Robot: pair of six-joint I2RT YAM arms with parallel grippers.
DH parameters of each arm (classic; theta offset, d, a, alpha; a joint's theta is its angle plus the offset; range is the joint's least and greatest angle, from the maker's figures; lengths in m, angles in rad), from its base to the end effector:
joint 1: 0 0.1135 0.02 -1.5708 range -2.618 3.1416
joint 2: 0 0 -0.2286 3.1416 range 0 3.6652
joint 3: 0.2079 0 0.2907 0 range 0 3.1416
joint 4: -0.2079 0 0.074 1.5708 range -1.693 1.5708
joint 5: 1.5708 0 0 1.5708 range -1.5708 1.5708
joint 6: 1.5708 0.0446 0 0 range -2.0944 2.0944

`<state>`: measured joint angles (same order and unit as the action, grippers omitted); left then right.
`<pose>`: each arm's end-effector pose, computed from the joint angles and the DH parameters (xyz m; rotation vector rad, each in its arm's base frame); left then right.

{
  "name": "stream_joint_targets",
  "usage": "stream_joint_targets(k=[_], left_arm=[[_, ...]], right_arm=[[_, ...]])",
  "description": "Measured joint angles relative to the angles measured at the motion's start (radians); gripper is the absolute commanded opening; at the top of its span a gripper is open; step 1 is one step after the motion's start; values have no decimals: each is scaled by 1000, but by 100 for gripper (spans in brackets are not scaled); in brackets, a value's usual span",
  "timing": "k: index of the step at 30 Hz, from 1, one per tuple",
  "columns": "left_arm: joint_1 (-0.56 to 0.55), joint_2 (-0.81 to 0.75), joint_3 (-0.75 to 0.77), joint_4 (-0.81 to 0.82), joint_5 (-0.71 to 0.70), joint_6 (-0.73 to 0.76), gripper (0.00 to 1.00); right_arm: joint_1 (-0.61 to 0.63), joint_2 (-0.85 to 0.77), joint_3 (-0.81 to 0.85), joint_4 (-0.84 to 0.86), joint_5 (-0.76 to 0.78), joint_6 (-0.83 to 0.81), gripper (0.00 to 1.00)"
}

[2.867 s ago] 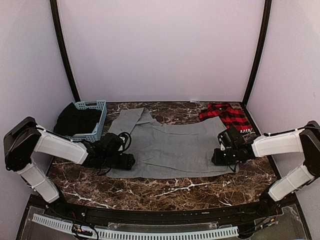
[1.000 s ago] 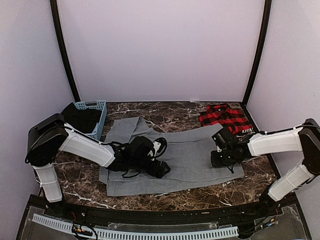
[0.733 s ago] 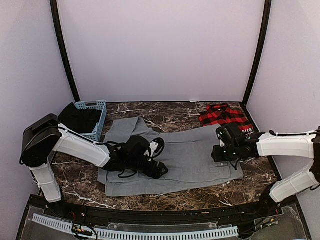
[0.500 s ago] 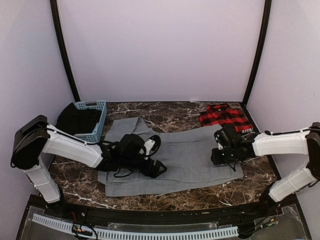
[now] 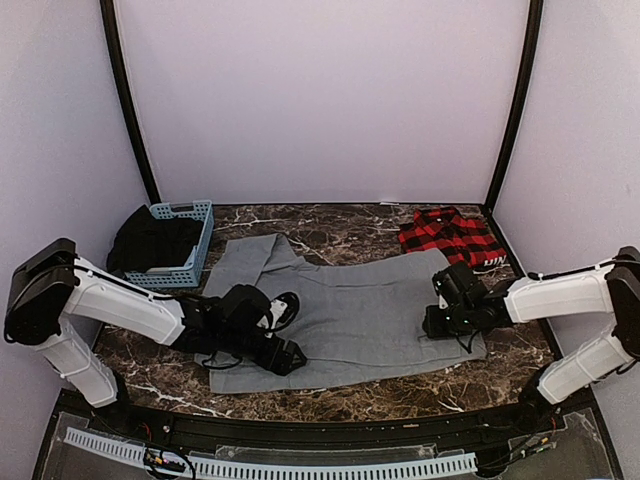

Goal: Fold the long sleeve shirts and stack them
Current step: Move the 1/3-folded shirt to the center of the board, then pick up the sleeve from the 1/3-folded shirt.

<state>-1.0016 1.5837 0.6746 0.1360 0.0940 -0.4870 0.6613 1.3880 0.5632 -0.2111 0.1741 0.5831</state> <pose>0.1742 -0.2801 0.0719 0.6837 2.4036 -0.7998 0.2223 0.1632 0.0687 -0.0395 2.5992 0.2307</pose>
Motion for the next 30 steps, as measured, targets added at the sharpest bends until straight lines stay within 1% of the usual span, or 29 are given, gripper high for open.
stream_joint_targets(k=[4,7,11,18,22,25,30], left_arm=[[0,-29,-18,-32,-2,-6,82],[0,-57,-39,-51,-4,-10,82],[0,-98,-67,-72,-4,-12,82],[0,-132,-60,-131,-6,-3,85],[8,-156,4,-169,-47,9,85],[38,-159,77,-187,-80,19,85],[171,-131,203,-220,-127,53,85]], right_arm=[[46,-33,-25,-1,6,53,32],[93,-53,-25,-43,6,95,32],[117,-81,-25,-100,-3,145,32],[144,-143,4,-248,19,185,36],[144,-141,93,-290,65,148,38],[132,-105,183,-296,105,95,38],[52,-23,271,-266,122,-9,38]])
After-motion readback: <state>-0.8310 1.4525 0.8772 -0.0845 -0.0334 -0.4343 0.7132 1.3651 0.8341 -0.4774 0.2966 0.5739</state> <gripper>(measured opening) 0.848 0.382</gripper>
